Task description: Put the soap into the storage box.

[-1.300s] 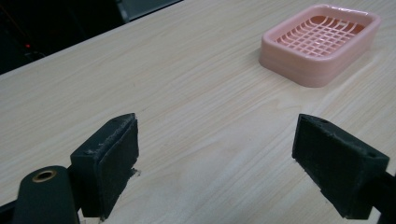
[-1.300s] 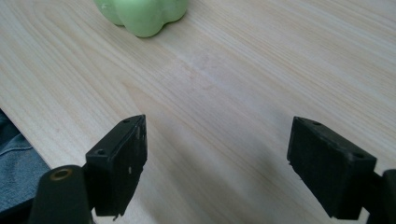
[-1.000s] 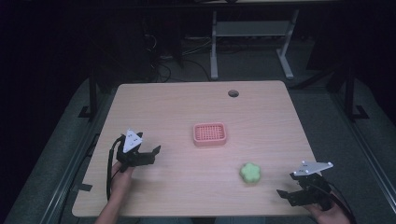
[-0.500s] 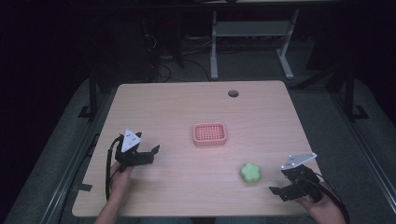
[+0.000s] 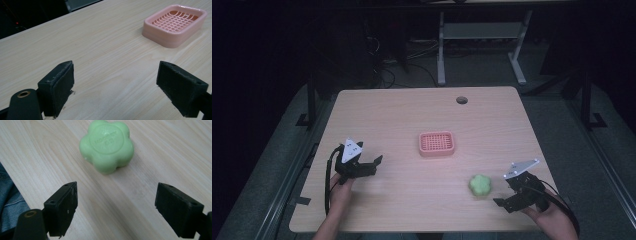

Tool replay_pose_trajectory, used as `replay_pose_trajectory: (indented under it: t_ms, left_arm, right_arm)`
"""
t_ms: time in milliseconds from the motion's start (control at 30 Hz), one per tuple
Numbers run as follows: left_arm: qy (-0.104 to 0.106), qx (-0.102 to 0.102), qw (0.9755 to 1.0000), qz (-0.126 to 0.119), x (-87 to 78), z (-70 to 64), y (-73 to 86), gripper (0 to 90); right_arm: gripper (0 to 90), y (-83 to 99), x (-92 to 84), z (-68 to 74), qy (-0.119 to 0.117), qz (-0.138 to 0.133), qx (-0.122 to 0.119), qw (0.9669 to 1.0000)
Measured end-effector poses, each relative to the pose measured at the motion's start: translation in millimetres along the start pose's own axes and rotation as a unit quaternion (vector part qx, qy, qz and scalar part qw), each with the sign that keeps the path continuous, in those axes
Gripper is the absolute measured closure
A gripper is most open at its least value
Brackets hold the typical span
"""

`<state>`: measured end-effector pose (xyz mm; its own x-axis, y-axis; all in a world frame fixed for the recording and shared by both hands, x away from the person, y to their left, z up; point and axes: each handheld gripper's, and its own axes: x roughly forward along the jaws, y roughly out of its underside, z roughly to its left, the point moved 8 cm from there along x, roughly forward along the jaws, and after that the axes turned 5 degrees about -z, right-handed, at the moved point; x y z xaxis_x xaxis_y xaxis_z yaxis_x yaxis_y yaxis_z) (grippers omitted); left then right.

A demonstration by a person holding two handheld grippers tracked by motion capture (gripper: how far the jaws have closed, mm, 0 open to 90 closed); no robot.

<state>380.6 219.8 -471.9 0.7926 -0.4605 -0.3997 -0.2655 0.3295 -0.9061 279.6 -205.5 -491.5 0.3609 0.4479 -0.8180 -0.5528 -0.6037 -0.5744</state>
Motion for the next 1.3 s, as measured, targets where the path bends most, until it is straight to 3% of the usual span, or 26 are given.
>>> replay_pose_trajectory:
  t_ms: [600, 1300]
  left_arm:
    - [0.000, 0.000, 1.0000, -0.003, 1.0, 0.0, -0.5, 14.3]
    - [-0.003, -0.005, 1.0000, -0.007, -0.2, 2.3, -1.2, 14.3]
  right_arm:
    - [14.8, -29.4, 25.9, 8.1, -0.016, 0.044, -0.029, 0.9985]
    - [14.6, -44.5, 48.8, 9.0, -0.019, 0.083, -0.047, 0.9953]
